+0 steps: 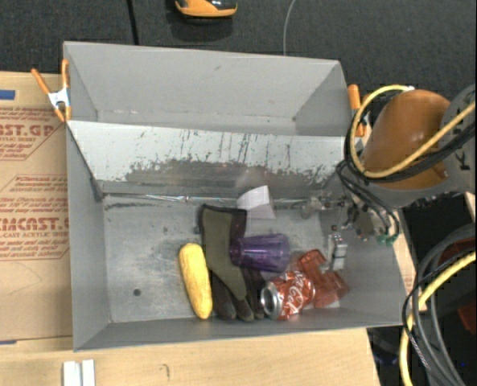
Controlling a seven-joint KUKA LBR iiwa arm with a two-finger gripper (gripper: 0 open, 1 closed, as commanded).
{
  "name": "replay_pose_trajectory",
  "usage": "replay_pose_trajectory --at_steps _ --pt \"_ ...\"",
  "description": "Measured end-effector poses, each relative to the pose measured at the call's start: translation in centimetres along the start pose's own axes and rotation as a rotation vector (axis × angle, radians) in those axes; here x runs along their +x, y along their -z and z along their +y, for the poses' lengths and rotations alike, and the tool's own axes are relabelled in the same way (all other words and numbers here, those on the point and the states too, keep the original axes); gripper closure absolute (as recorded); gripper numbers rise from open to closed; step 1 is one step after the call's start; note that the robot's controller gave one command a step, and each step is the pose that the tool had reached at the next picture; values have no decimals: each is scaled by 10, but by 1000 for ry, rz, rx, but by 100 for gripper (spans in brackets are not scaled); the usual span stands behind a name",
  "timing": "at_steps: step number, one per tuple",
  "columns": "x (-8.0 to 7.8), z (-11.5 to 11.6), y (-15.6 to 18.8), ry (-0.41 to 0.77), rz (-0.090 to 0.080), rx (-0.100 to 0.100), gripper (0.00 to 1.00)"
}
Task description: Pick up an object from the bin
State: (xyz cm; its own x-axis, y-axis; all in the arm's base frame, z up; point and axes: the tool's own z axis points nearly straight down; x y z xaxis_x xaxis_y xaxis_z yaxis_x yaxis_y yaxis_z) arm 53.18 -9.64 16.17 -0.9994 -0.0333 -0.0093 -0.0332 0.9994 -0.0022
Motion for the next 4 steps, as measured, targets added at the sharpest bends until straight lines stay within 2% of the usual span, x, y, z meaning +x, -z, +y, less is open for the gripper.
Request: replay_pose_trajectory --at_steps 1,2,3,4 --pt "14 33 -47 -62 7 -2 0" --pt "29 33 -71 -4 9 -6 0" --pt "23 46 -83 45 10 -1 0" --pt "31 74 -88 -273 13 0 100"
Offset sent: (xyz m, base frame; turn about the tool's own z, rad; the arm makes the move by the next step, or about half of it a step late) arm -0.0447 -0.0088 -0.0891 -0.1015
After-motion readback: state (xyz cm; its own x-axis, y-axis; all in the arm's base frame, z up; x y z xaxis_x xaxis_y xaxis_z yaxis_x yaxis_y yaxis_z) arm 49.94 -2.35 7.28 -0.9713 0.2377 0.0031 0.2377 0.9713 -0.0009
